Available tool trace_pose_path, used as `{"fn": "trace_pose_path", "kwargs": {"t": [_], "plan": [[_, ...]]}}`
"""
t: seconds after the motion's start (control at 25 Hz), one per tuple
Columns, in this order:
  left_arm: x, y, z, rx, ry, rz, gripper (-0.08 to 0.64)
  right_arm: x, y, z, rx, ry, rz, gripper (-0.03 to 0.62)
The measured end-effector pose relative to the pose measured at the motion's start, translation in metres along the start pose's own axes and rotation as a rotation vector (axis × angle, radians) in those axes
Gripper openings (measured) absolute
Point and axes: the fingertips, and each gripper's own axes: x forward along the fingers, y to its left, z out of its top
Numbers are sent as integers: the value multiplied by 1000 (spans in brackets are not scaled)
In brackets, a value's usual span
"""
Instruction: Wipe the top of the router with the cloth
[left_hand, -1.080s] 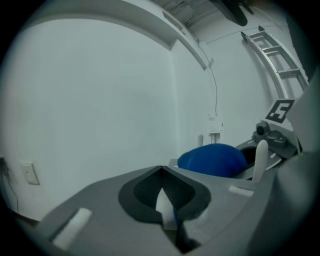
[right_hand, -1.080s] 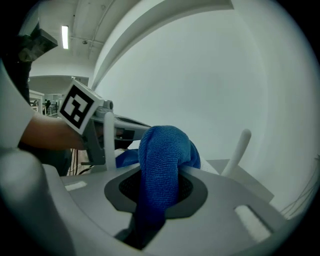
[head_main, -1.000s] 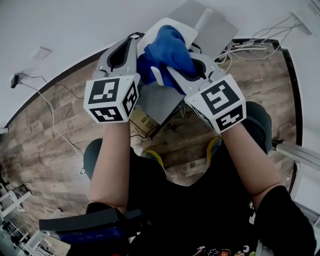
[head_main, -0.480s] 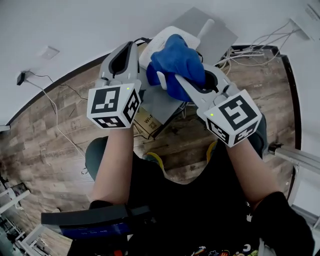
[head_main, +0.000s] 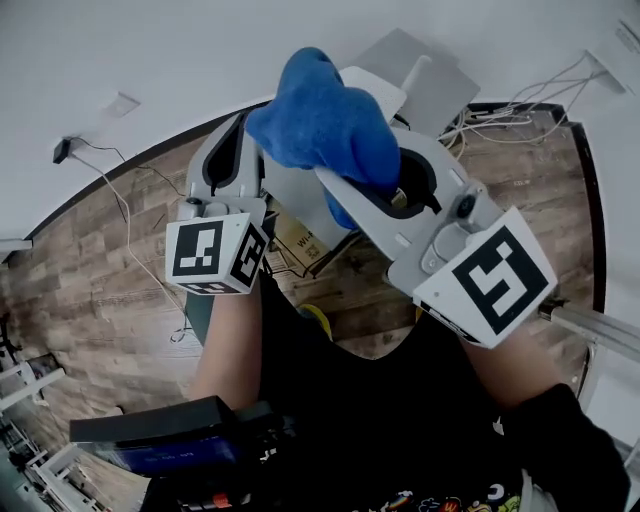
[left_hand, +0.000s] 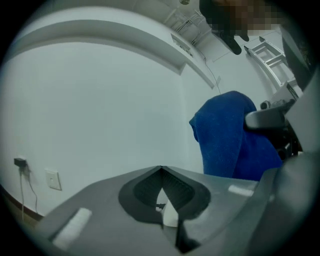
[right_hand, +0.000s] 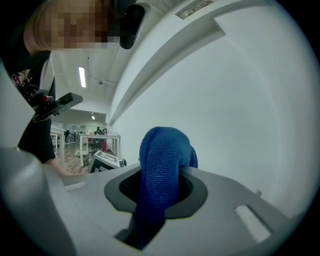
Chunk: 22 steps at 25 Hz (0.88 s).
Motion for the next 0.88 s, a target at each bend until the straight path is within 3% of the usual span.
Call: {"fn": "trace_pose_path", "kwargs": {"t": [0.16,0.36,0.6,0.88], "plan": [[-17,20,12,-9,-21,73,2,9,29,-8,14,23,102,107],[-35,34,-7,-13,26,150,2,23,55,-90,138,154,153,107],[-30,15,-33,26,65,120,2,24,35,-149,135,237,97,107],[-14,-23,-50,17,78,52,2,21,18,-157,81,257,36,107]]}}
